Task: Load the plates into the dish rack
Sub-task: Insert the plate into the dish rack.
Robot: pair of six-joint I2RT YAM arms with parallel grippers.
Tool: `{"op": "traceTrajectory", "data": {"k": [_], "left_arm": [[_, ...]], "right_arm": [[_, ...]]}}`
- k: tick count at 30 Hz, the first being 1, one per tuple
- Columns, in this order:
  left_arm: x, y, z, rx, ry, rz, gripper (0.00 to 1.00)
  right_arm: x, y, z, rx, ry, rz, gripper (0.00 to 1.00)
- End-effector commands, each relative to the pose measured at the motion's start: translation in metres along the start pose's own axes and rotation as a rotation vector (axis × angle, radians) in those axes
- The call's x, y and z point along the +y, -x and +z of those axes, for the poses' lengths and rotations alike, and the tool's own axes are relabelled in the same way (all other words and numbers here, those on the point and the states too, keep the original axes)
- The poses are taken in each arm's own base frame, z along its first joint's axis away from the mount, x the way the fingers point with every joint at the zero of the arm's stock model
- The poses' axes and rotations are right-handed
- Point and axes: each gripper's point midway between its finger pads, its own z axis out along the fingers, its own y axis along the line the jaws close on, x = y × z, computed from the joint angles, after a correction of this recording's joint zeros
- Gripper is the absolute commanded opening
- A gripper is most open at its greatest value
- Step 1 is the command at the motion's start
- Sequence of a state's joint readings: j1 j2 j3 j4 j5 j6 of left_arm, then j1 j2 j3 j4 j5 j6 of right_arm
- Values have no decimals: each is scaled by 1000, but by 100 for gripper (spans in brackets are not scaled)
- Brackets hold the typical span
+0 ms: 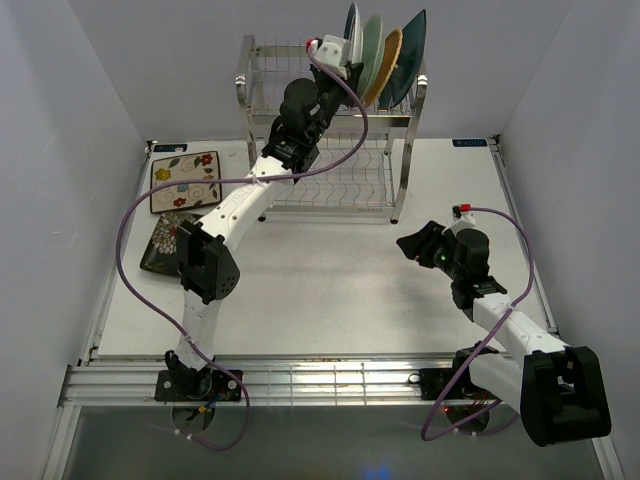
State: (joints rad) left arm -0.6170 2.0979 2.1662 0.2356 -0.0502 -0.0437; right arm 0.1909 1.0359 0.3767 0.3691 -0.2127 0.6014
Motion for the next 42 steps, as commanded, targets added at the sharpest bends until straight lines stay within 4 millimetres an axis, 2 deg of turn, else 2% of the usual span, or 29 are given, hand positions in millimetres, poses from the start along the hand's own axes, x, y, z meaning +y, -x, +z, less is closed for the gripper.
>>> {"op": "traceTrajectory", "data": {"k": [1, 6, 7, 9, 10, 13, 17, 19, 21, 22, 23, 24, 25, 26, 27, 29, 30, 31, 32, 33, 34, 35, 36, 37, 38, 39, 40, 41, 42], "left_arm": [[-13, 62, -13, -99, 12, 19, 0], [-11, 64, -15, -98, 19, 45, 19], [-11, 61, -16, -91, 18, 46, 28], [-11, 65, -19, -94, 17, 52, 37], [-10, 63, -21, -88, 20, 57, 46], [-9, 73, -25, -97, 24, 75, 59], [-7, 80, -33, -98, 28, 96, 83], [-7, 95, -40, -116, 25, 97, 88], [-8, 99, -45, -115, 15, 100, 94], [-9, 99, -48, -112, 10, 101, 95], [-10, 114, -56, -130, 2, 94, 95], [-10, 103, -60, -105, -1, 93, 95], [-11, 104, -65, -99, -6, 87, 95], [-11, 120, -77, -120, -11, 83, 95], [-12, 121, -83, -114, -17, 82, 95], [-10, 107, -95, -76, -12, 80, 96], [-9, 125, -109, -100, -8, 81, 96], [-7, 108, -117, -61, -9, 87, 96], [-7, 108, -125, -57, -9, 89, 97], [-6, 125, -140, -82, -10, 93, 98], [-4, 105, -149, -40, -10, 101, 98], [-3, 104, -158, -35, -9, 102, 98], [-2, 103, -166, -30, -7, 108, 98], [1, 116, -180, -52, 3, 122, 98], [4, 96, -189, -10, 5, 133, 98], [6, 91, -197, 1, 9, 144, 98], [7, 100, -210, -17, 8, 154, 98], [10, 78, -219, 27, 3, 199, 98], [13, 73, -226, 37, 12, 212, 98]], "right_arm": [[7, 11, 2, -34, 32, -25, 54], [7, 10, 1, -31, 30, -24, 54], [7, 10, 1, -33, 31, -25, 54], [7, 10, 1, -33, 31, -25, 54], [7, 10, 1, -31, 30, -26, 54], [8, 11, 2, -32, 35, -27, 54], [7, 10, 2, -31, 32, -24, 54], [7, 11, 2, -33, 31, -23, 54], [8, 11, 2, -31, 34, -23, 54], [7, 10, 3, -30, 33, -23, 54], [7, 10, 3, -28, 33, -22, 54], [8, 10, 3, -24, 39, -23, 55], [9, 10, 3, -22, 42, -26, 55], [10, 10, 3, -22, 46, -28, 56], [10, 9, 3, -20, 47, -31, 56], [11, 9, 3, -20, 56, -37, 57], [12, 9, 2, -22, 61, -38, 58], [12, 9, 2, -22, 66, -42, 61], [12, 8, 1, -21, 67, -45, 62], [13, 9, 0, -26, 72, -51, 63], [14, 10, 0, -31, 76, -54, 66], [14, 10, -1, -33, 75, -58, 68], [13, 10, -2, -40, 73, -57, 81], [14, 10, -3, -42, 72, -56, 85], [13, 10, -3, -42, 67, -52, 88], [13, 11, -4, -44, 68, -54, 93], [14, 12, -5, -47, 65, -53, 97], [14, 13, -5, -51, 62, -51, 95], [13, 12, -5, -49, 57, -50, 90]]}}
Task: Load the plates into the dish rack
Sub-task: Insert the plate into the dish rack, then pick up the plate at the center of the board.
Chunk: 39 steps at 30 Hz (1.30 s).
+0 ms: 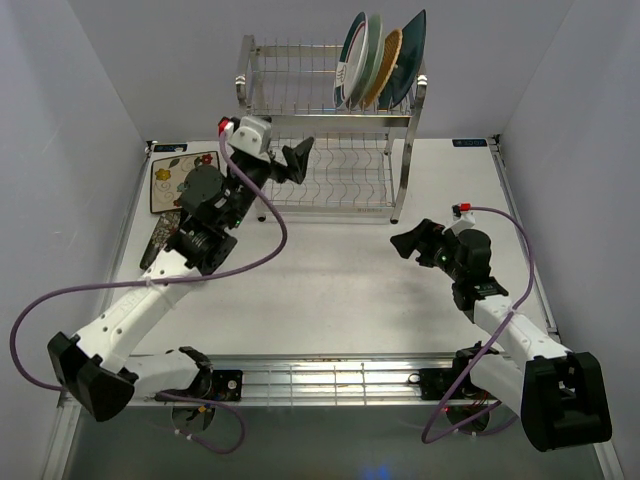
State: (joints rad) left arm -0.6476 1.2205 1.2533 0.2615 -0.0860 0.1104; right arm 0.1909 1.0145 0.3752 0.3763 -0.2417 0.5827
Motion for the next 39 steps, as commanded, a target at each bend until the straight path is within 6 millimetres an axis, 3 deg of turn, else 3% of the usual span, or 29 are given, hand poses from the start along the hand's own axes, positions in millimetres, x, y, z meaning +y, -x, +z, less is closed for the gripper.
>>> {"op": "traceTrajectory", "data": {"k": [1, 2, 3, 5, 6, 9, 10, 12, 13, 20, 23, 29, 34, 39], "left_arm": [[8, -16, -28, 35, 16, 82, 98], [15, -8, -40, 17, 39, 114, 98], [17, -25, -49, 51, 45, 132, 98], [25, -20, -70, 40, 72, 157, 98], [25, -40, -80, 89, 65, 177, 98], [25, -44, -107, 84, 57, 187, 98], [25, -64, -115, 120, 52, 197, 98], [30, -76, -129, 140, 77, 211, 98], [32, -93, -135, 179, 79, 247, 98], [66, -167, -169, 447, 222, 403, 98], [81, -185, -178, 500, 298, 472, 98], [92, -216, -187, 595, 328, 530, 98], [119, -241, -200, 734, 407, 643, 95], [119, -262, -220, 846, 326, 697, 98]], "right_arm": [[5, 11, -2, -47, 16, -25, 90], [5, 12, -3, -49, 15, -25, 90], [4, 11, -3, -46, 12, -22, 90], [5, 12, -3, -48, 13, -23, 90], [6, 12, -4, -51, 15, -24, 91], [8, 12, -4, -47, 25, -33, 91], [9, 13, -4, -47, 32, -43, 92], [11, 13, -5, -42, 41, -49, 92], [11, 12, -6, -41, 41, -50, 92], [15, 15, -11, -62, 54, -64, 92], [16, 16, -13, -67, 59, -66, 92], [20, 17, -15, -69, 75, -69, 92], [24, 19, -17, -78, 90, -67, 92], [26, 24, -16, -91, 94, -72, 92]]}}
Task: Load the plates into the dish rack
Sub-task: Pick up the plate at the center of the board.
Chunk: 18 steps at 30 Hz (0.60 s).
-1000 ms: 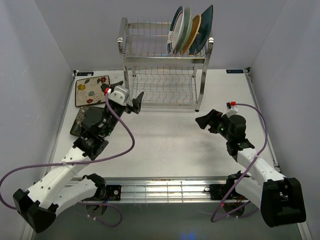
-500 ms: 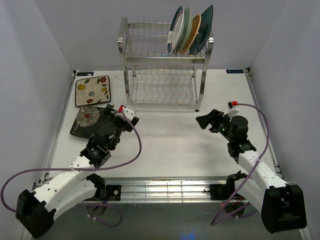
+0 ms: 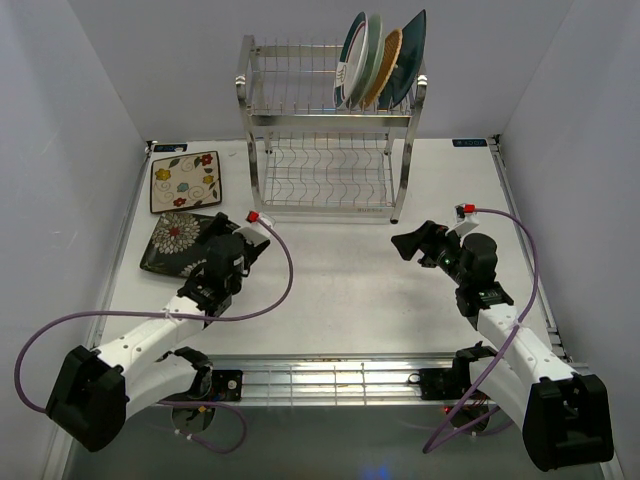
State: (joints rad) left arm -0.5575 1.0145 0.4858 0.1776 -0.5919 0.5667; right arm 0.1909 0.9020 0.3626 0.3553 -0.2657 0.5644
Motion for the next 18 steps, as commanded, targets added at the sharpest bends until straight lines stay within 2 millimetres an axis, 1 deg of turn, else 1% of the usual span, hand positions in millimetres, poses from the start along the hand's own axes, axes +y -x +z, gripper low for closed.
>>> {"op": "traceTrajectory", "data": {"k": [1, 2, 3, 5, 6, 7, 8, 9, 11, 15, 17, 18], "left_arm": [[-2, -14, -8, 35, -56, 64, 98], [-4, -13, -9, 42, -80, 41, 98], [-10, -25, -13, 91, -121, 58, 98], [-11, -30, -16, 115, -130, 53, 98], [-10, -36, -17, 134, -126, 69, 96], [-7, -40, -18, 146, -110, 81, 94], [3, -45, -20, 166, -61, 114, 93], [4, -54, -21, 181, -47, 141, 93], [6, -60, -26, 192, -46, 159, 93], [-13, -68, -40, 194, -195, 143, 93], [-11, -74, -41, 213, -191, 145, 94], [-7, -76, -39, 220, -167, 147, 95]], "right_arm": [[8, 13, 0, -38, 30, -30, 92], [9, 13, 0, -35, 32, -29, 92], [9, 12, 0, -37, 34, -27, 92], [8, 11, 0, -36, 36, -23, 92], [8, 10, 0, -36, 36, -21, 92], [8, 9, 0, -33, 36, -20, 92], [8, 9, 0, -32, 37, -20, 92], [9, 10, 0, -32, 39, -22, 92], [9, 11, 0, -33, 38, -30, 92], [6, 11, 0, -30, 26, -40, 92], [5, 9, 0, -19, 21, -47, 92], [5, 9, 0, -17, 22, -50, 92]]}}
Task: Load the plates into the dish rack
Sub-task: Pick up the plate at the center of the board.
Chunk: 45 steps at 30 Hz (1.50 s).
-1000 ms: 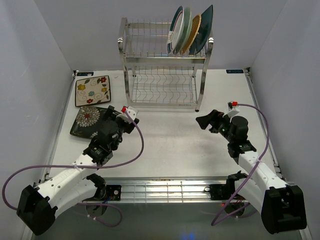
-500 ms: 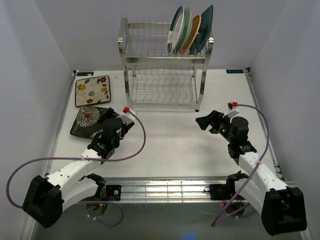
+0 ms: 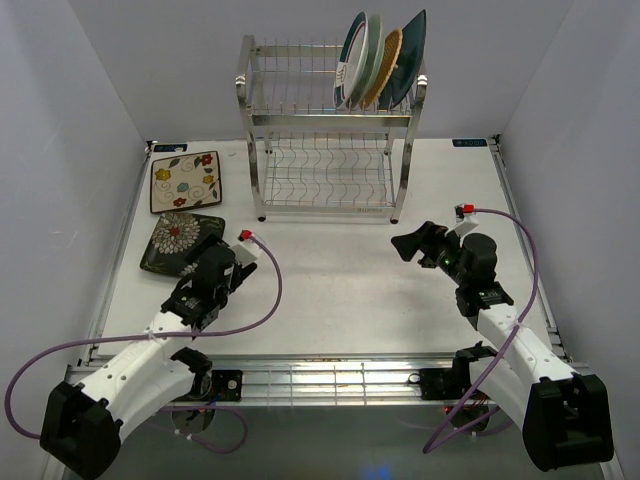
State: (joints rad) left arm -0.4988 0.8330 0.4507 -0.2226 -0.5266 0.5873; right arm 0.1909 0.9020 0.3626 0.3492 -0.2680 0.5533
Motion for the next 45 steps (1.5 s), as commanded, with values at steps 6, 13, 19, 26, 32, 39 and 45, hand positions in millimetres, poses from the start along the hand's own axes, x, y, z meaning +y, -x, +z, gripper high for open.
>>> {"op": "traceTrajectory", "data": {"k": [6, 13, 19, 26, 32, 39, 45], "left_arm": [[-6, -39, 9, 130, -13, 60, 93], [-4, -53, 23, 172, -4, 47, 89], [-3, -56, 32, 160, 4, 35, 83], [-9, -64, 39, 165, -15, 84, 78], [-17, -64, 44, 174, -56, 74, 76], [-26, -66, 47, 174, -90, 70, 72], [-28, -66, 52, 171, -93, 83, 70]], "right_arm": [[2, 12, -3, -28, -4, -56, 92], [2, 11, -2, -23, -3, -56, 92], [2, 10, -2, -26, -3, -52, 92], [2, 11, -2, -27, -2, -48, 92], [2, 10, -1, -24, -4, -45, 92], [1, 11, -1, -25, -5, -47, 92], [2, 11, -1, -24, -4, -48, 92]]}}
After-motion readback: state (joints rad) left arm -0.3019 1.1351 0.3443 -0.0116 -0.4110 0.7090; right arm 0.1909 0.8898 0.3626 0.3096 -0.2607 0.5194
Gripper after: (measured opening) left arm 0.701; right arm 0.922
